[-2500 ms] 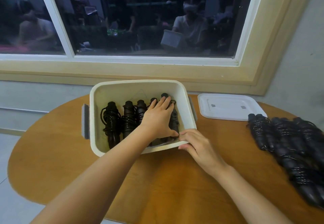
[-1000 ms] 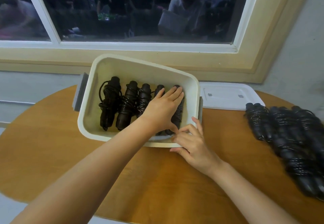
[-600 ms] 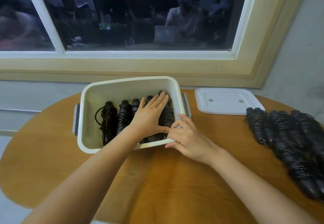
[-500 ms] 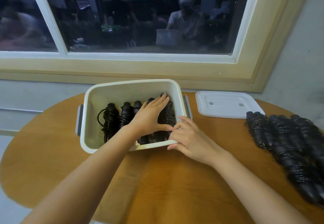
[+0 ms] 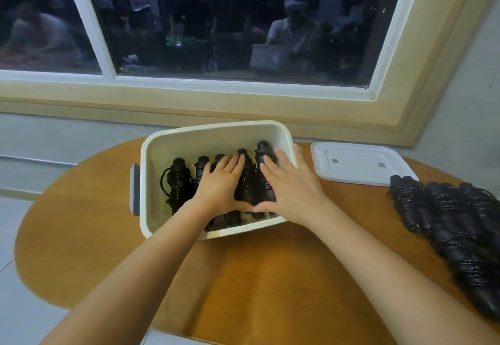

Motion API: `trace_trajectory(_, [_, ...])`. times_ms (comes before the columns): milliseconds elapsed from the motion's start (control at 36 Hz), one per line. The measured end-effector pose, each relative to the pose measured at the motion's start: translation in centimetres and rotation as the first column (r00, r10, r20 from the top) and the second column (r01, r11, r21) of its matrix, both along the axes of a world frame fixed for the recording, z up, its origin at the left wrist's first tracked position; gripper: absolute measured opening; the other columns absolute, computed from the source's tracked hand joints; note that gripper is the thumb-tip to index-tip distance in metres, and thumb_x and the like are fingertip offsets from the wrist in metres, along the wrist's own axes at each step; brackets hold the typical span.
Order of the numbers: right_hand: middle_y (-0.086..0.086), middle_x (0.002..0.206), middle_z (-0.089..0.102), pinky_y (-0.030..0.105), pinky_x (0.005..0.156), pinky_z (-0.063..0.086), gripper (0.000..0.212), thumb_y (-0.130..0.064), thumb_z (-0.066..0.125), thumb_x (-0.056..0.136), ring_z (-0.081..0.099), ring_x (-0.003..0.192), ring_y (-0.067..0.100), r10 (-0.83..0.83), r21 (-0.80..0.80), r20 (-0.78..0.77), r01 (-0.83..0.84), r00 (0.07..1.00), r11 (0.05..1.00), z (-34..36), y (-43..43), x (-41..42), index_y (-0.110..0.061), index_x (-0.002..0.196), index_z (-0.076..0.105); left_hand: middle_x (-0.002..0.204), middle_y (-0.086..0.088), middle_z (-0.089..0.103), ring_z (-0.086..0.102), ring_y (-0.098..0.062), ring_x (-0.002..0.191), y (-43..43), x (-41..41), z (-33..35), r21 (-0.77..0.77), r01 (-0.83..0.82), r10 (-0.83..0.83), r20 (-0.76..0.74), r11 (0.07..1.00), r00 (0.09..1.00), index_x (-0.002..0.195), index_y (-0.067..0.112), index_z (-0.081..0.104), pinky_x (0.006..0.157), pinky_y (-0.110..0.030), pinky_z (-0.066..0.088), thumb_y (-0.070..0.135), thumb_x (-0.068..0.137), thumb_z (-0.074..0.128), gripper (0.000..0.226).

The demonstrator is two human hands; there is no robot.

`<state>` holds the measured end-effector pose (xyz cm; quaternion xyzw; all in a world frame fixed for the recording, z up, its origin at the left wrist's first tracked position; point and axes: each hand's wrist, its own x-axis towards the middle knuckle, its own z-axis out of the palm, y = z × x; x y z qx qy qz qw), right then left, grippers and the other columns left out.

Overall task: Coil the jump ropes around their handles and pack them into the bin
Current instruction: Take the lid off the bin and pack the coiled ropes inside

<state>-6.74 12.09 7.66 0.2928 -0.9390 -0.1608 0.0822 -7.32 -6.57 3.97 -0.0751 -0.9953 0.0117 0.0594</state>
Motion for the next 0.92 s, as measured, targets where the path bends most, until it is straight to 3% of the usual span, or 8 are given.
trace_trajectory(250, [0.004,0.166,0.010,0.065,0.116,-0.006,0.083,-0.071,0.017,0.096,0.012,0.152,0.027,-0.012,-0.028,-0.018,0.012,1.000,1.000,-0.6,-0.5,-0.3,-0.018,0.158,0.014,0.165,-0.002,-0.010,-0.005,-0.023,0.152,-0.1,0.1,-0.2,-0.061,0.028,-0.027,0.009,0.998,1.000,0.156,0.018,-0.012,0.123,-0.050,0.005,0.072,0.078,0.060,0.119])
trace_trajectory(417, [-0.001,0.166,0.006,0.070,0.113,-0.010,0.077,-0.070,0.016,0.096,0.011,0.152,0.024,-0.059,-0.021,0.049,0.060,0.997,0.998,-0.4,-1.2,-1.0,-0.024,0.159,0.014,0.166,-0.002,-0.009,-0.005,-0.023,0.152,-0.1,-0.3,0.5,-0.078,0.024,-0.018,0.071,0.997,0.997,0.157,0.019,-0.011,0.121,-0.049,0.005,0.070,0.080,0.061,0.117])
trace_trajectory(528, [-0.003,0.163,0.021,0.069,0.113,-0.011,0.072,-0.068,0.004,0.095,0.005,0.153,0.020,0.130,-0.264,0.023,-0.119,0.991,0.957,-1.0,0.2,-0.1,-0.034,0.152,0.034,0.166,0.001,-0.008,-0.005,-0.022,0.152,-0.4,-0.2,0.6,-0.047,0.036,-0.033,0.066,0.998,0.997,0.157,0.022,-0.011,0.121,-0.049,0.005,0.072,0.078,0.061,0.118])
trace_trajectory(611, [-0.008,0.149,0.047,0.070,0.113,-0.010,0.068,-0.075,0.020,0.094,0.023,0.150,0.020,0.305,-0.325,-0.023,-0.295,0.952,0.899,-2.3,2.2,1.5,-0.036,0.136,0.057,0.165,0.003,-0.008,-0.006,-0.021,0.152,-0.4,-0.3,0.8,-0.017,0.053,-0.052,0.079,0.998,0.996,0.157,0.024,-0.011,0.121,-0.048,0.003,0.071,0.076,0.063,0.119])
trace_trajectory(694, [-0.005,0.094,0.074,0.066,0.118,0.007,0.043,-0.063,0.060,0.084,0.066,0.106,0.021,0.305,-0.280,-0.085,-0.316,0.949,0.906,-3.5,3.4,2.7,-0.025,0.100,0.074,0.165,0.005,-0.005,-0.003,-0.021,0.152,-0.2,-0.5,1.3,0.039,0.047,-0.051,0.100,0.998,0.994,0.158,0.025,-0.005,0.121,-0.049,0.003,0.067,0.079,0.065,0.113])
trace_trajectory(750, [-0.002,0.061,0.062,0.063,0.113,0.030,0.020,-0.029,0.084,0.073,0.063,0.068,0.019,0.293,-0.294,-0.211,-0.346,0.932,0.891,-3.6,4.0,2.9,-0.019,0.071,0.067,0.166,0.005,0.001,0.001,-0.021,0.152,0.2,-0.4,1.6,0.136,0.055,-0.068,0.092,0.989,0.993,0.158,0.027,0.005,0.121,-0.050,0.002,0.062,0.087,0.058,0.096])
trace_trajectory(806, [-0.001,0.053,0.056,0.057,0.105,0.043,0.025,-0.015,0.088,0.065,0.057,0.058,0.019,0.272,-0.312,-0.236,-0.338,0.933,0.888,-3.2,4.8,3.0,-0.018,0.063,0.064,0.165,0.005,0.005,0.004,-0.020,0.152,0.8,0.0,1.9,0.202,0.074,-0.090,0.069,0.977,0.994,0.157,0.030,0.015,0.121,-0.051,0.000,0.059,0.092,0.053,0.081])
trace_trajectory(917, [-0.001,0.049,0.051,0.047,0.090,0.056,0.030,-0.012,0.092,0.056,0.056,0.053,0.019,0.225,-0.301,-0.250,-0.297,0.942,0.906,-2.6,7.4,3.8,-0.016,0.059,0.063,0.164,0.008,0.011,0.007,-0.015,0.152,2.6,2.4,2.2,0.167,0.145,-0.152,0.027,0.975,0.988,0.155,0.033,0.022,0.122,-0.052,-0.004,0.062,0.092,0.044,0.072])
